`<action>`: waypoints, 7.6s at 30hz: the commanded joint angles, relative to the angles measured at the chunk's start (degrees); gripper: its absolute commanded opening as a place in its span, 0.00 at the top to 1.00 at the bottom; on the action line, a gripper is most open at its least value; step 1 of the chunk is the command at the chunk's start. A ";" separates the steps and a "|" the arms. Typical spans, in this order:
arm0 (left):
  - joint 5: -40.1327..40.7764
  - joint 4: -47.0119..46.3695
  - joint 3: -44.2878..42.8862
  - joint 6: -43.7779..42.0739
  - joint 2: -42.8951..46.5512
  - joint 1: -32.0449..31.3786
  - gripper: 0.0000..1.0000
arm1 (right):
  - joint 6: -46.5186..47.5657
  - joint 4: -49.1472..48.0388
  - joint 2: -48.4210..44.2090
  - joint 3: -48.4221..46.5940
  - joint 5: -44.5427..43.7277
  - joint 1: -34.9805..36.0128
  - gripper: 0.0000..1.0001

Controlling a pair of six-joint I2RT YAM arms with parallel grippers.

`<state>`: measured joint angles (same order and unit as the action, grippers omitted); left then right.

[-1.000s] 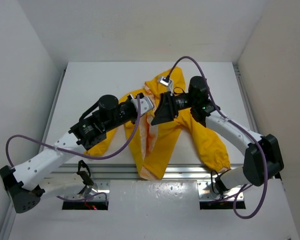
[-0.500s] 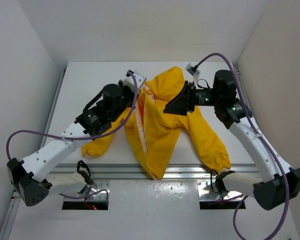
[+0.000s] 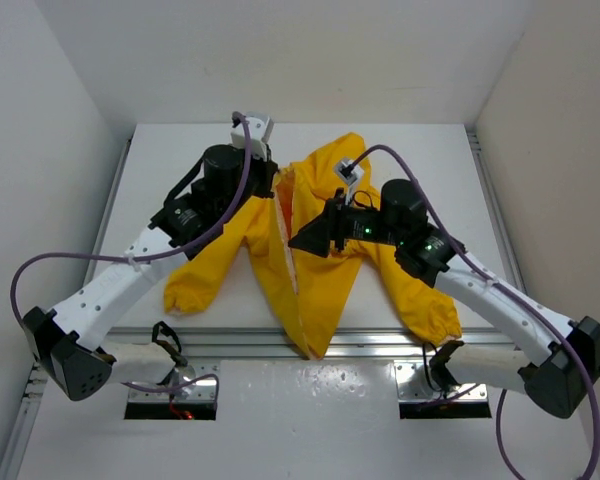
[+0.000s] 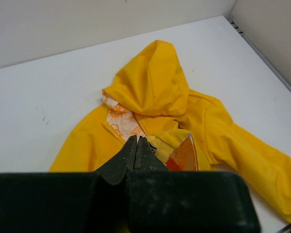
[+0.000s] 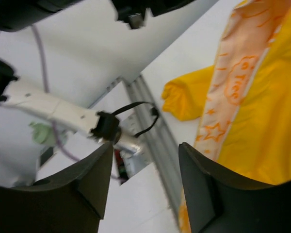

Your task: Zip up the jacket

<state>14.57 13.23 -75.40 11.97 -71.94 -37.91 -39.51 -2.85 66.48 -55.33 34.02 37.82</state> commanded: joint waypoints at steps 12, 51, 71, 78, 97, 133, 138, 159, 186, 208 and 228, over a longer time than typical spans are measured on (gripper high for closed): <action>-11.49 -1.72 -1.25 9.92 2.42 3.81 1.00 | 6.81 -20.52 7.70 -0.30 -25.93 6.12 0.46; -17.64 -1.72 9.39 16.15 -1.61 6.18 1.00 | 14.46 -11.48 -7.93 5.76 -22.33 0.86 1.00; -20.63 -7.35 20.55 26.52 -10.94 4.51 1.00 | 16.13 -4.18 -21.56 9.45 -27.34 1.55 1.00; -22.92 -9.81 20.02 25.75 -7.78 5.04 1.00 | 6.66 -2.33 -20.60 11.82 -29.99 0.68 1.00; -11.41 -7.43 14.49 10.90 6.02 0.47 1.00 | -32.97 -4.87 -1.18 -2.32 2.71 -16.73 0.51; -7.18 -10.16 7.98 1.57 5.50 -5.68 1.00 | -42.41 0.83 11.75 -6.90 2.63 -12.69 0.41; -9.03 -10.16 9.04 1.57 6.55 -5.68 1.00 | -41.09 2.41 12.80 -7.42 0.44 -13.74 0.41; -8.94 -10.16 10.62 -0.10 6.03 -7.35 1.00 | -41.09 -7.08 13.24 -7.51 5.52 -14.53 1.00; -16.59 -17.19 16.33 13.17 0.66 1.69 1.00 | -17.53 -0.05 4.80 -1.10 24.87 -18.57 1.00; -9.21 -20.00 20.55 3.26 1.28 10.66 1.00 | -26.33 -11.32 1.20 0.15 37.34 -25.69 1.00; -1.56 -22.02 9.57 -10.55 -6.80 32.10 1.00 | -35.10 -16.56 -4.78 -3.30 43.41 -53.96 1.00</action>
<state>-5.26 -9.28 -63.13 10.17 -76.62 -15.27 -68.58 -11.38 66.04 -56.27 69.21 -8.88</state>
